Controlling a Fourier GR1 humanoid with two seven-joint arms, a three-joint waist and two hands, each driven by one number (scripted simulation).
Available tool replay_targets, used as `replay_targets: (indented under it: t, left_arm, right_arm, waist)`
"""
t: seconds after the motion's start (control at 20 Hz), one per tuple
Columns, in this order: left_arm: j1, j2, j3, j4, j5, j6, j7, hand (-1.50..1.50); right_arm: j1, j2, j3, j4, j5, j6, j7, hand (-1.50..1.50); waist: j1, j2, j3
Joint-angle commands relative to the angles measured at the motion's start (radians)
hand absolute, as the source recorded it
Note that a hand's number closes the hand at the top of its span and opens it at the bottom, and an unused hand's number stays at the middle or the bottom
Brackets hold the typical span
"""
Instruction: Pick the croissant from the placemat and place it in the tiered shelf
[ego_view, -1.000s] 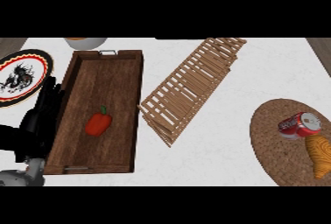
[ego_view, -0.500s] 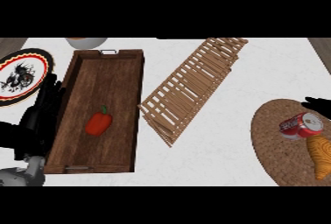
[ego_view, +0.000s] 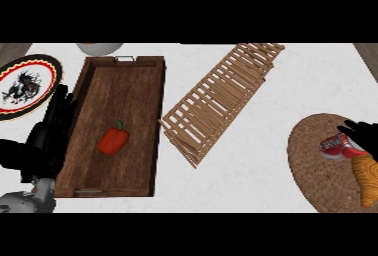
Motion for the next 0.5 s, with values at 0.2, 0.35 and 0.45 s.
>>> replay_targets:
  t: [0.2,0.35,0.45]
  left_arm:
    - [-0.006,-0.031,0.071,0.025,-0.029,-0.061,0.013,0.00]
    - [-0.009,-0.060,0.078,0.026,-0.050,-0.077,0.028,0.00]
    - [0.011,-0.056,0.062,-0.068,-0.087,-0.048,0.080,0.00]
  right_arm:
    - [-0.010,0.040,-0.084,0.171,0.109,-0.021,-0.183,-1.50]
    - [0.029,0.125,-0.054,0.166,0.193,-0.071,-0.178,-1.50]
    - [-0.095,0.124,-0.066,0.277,0.191,-0.015,-0.220,-1.50]
  waist:
    - [-0.004,0.000,0.000]
    - [-0.006,-0.001,0.000]
    - [0.004,0.000,0.000]
